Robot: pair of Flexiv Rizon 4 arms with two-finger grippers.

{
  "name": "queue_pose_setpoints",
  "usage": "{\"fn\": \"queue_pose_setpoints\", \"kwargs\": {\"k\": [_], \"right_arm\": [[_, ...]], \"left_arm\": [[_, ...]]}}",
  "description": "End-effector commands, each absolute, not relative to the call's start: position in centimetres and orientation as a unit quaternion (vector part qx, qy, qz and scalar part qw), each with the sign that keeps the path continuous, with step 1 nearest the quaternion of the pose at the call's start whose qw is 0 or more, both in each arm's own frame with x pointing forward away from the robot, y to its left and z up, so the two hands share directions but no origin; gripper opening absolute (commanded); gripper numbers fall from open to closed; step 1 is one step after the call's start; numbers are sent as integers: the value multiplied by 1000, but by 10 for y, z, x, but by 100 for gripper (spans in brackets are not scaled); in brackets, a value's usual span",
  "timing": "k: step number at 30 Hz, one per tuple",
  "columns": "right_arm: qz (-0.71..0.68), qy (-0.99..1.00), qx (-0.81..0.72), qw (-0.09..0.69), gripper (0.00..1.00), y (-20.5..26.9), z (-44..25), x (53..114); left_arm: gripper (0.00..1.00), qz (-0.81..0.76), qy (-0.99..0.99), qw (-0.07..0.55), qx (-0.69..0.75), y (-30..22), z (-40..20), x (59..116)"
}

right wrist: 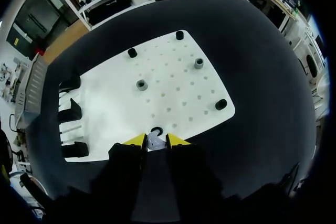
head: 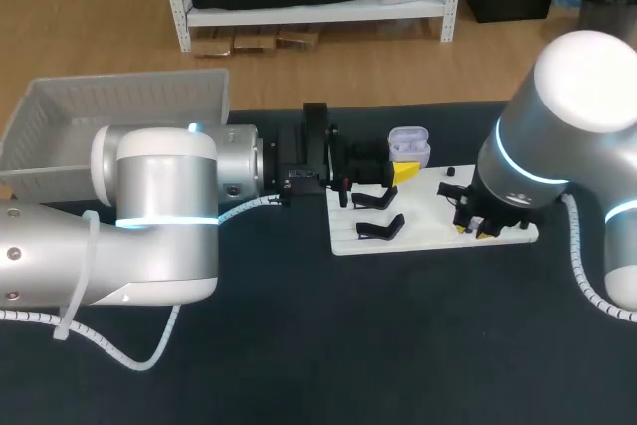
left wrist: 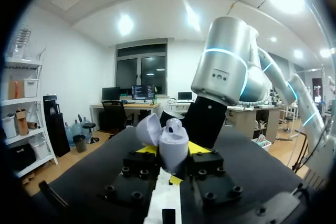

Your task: Pick up each earbud case from the left stands, insert the matching earbuds, close the lid, and place the case in the box.

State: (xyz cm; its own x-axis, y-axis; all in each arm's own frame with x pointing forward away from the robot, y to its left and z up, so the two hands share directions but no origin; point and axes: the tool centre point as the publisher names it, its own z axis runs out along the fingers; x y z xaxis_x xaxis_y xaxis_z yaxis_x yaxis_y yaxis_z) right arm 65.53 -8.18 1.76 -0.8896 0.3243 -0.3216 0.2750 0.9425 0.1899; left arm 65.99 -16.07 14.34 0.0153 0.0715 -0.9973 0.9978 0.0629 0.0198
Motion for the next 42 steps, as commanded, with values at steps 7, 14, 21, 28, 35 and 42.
{"fn": "queue_pose_setpoints", "kwargs": {"k": [7, 14, 21, 28, 35, 42], "right_arm": [[66, 970, 158, 174, 0, -84, 18, 656], [67, 971, 157, 167, 0, -84, 26, 655], [56, 976, 148, 152, 0, -83, 44, 648], [52, 987, 100, 115, 0, -84, 82, 629], [40, 996, 3, 76, 0, -77, 132, 603], [54, 991, -96, 77, 0, -58, 177, 589]], "left_arm": [[0, -459, 528, 508, 503, -161, 142, 658], [0, -459, 528, 508, 503, -161, 142, 658], [0, -459, 528, 508, 503, -161, 142, 658], [0, -459, 528, 508, 503, -161, 142, 658], [0, -459, 528, 508, 503, -161, 142, 658], [0, -459, 528, 508, 503, -161, 142, 658]]}}
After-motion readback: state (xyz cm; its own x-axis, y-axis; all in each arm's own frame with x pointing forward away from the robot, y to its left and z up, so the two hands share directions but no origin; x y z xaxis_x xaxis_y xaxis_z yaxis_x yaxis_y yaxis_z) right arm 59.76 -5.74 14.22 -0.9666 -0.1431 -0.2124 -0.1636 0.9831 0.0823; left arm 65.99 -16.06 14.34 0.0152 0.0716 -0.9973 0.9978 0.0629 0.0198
